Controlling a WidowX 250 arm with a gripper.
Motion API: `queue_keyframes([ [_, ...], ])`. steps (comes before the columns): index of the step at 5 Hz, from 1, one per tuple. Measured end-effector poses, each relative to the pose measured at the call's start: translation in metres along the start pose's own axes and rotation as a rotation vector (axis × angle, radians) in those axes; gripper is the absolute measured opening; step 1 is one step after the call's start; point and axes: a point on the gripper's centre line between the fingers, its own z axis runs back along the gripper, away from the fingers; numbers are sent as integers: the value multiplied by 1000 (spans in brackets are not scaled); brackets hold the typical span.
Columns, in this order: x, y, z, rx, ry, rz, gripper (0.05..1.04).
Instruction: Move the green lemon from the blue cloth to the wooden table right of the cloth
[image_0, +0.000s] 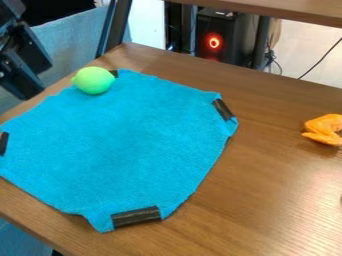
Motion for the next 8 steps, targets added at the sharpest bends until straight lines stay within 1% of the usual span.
queue_keyframes([
  [1, 0, 33, 0, 84, 26, -6, 1001],
  [2, -3, 72, -7, 122, 28, 52, 1001],
  [3, -3, 104, -21, 140, 45, 101, 1001],
  [4, -7, 126, -32, 156, 63, 145, 1000],
  [5, -7, 140, -40, 169, 80, 151, 1001],
  [7, -11, 153, -55, 159, 92, 169, 1001],
  [8, -8, 158, -67, 138, 94, 160, 1001],
])
